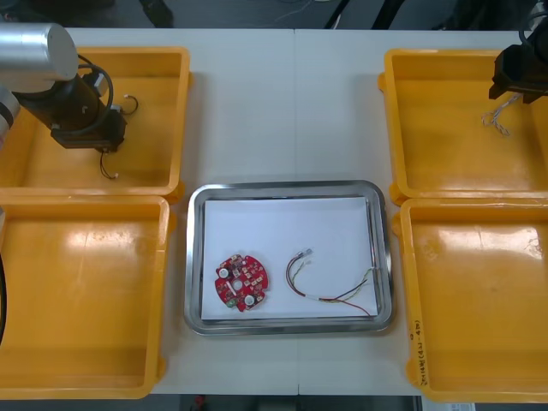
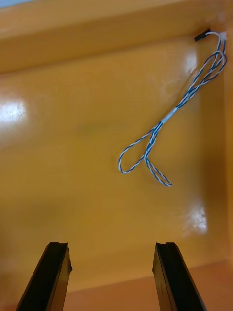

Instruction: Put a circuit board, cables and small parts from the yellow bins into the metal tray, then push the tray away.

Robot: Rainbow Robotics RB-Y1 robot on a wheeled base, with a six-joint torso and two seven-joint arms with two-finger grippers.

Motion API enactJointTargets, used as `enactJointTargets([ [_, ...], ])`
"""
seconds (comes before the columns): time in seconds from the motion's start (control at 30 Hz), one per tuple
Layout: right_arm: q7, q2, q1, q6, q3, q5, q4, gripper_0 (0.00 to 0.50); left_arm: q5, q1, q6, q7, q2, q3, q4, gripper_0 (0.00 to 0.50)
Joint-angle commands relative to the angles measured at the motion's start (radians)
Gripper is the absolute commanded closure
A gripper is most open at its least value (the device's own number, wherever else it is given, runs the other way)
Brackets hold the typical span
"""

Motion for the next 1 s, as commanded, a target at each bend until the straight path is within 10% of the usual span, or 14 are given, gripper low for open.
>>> enactJointTargets([
  [0.03, -0.034, -0.053, -0.063, -0.036, -0.015, 0.022, -0.004, 0.000, -0.013, -0.052, 0.093, -0.051, 0.035, 0.027, -0.094, 0.500],
  [0.63, -0.027, -0.080, -0.171, -0.223, -0.032, 0.067, 0.258, 0.000, -0.025, 0.146, 0.510, 0.202, 0.098, 0.145, -0.708, 0.500],
  [1.0, -0.006, -0.106, -0.220, -0.349, -0.032, 0.076, 0.412, 0.000, 0.064, 0.254, 0.575, 0.452, 0.069, 0.120, -1.058, 0.500],
])
